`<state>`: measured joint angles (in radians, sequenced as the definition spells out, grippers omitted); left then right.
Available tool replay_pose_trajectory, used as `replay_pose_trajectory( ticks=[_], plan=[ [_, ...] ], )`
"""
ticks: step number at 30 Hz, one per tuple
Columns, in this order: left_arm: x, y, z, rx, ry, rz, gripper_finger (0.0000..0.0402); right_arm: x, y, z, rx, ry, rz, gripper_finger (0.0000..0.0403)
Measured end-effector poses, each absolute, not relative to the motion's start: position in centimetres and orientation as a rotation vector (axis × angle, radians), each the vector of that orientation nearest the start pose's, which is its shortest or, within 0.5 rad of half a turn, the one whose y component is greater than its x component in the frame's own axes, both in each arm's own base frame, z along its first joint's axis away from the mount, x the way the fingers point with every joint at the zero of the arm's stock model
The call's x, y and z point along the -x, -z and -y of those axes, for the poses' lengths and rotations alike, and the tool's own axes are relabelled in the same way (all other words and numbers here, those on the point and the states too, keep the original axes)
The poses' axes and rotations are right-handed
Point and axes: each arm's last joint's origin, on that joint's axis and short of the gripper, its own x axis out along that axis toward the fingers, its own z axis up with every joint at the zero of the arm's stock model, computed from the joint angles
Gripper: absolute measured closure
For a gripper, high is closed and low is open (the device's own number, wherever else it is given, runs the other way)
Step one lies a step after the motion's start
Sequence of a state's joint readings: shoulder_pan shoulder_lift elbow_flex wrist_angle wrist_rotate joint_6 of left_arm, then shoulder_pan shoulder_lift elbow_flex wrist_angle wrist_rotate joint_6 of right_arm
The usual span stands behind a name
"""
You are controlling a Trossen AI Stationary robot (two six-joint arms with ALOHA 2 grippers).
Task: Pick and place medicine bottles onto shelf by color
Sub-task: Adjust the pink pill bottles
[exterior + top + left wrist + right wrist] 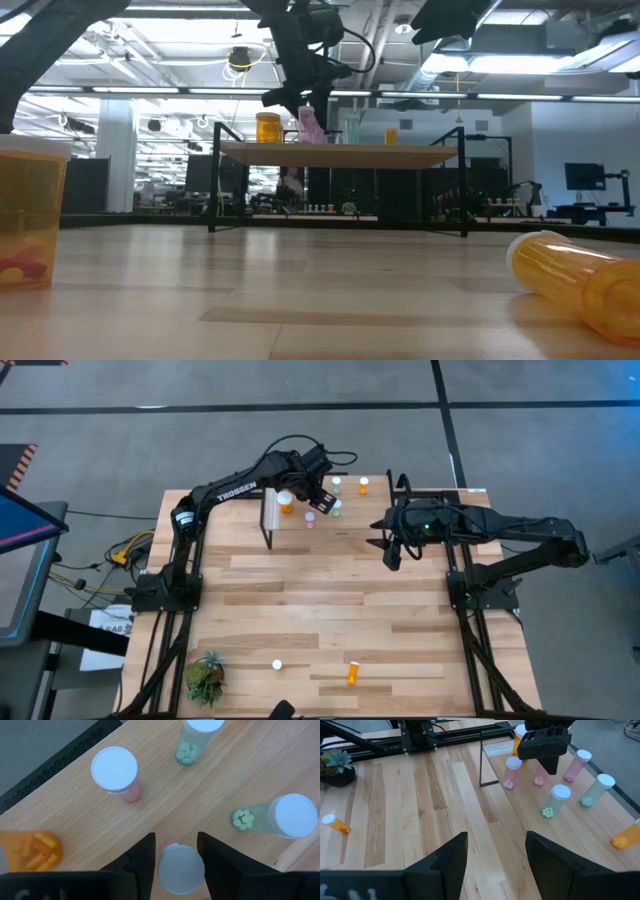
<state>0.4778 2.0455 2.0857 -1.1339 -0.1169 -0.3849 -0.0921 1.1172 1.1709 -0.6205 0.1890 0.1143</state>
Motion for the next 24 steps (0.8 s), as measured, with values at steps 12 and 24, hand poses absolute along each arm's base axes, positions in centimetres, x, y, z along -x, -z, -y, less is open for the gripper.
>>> replay_pose_trajectory(
  ticks=[12, 24],
  plan=[
    [-38.04, -32.43, -20.19, 0.509, -0.73, -0.947, 0.0298, -22.54, -36.23, 2.63, -0.083, 0.305, -0.551, 0.0182],
    [-37.87, -32.46, -20.64, 0.513, -0.737, -0.938, 0.0293, -22.54, -36.23, 2.63, -0.083, 0.305, -0.551, 0.0182]
  ],
)
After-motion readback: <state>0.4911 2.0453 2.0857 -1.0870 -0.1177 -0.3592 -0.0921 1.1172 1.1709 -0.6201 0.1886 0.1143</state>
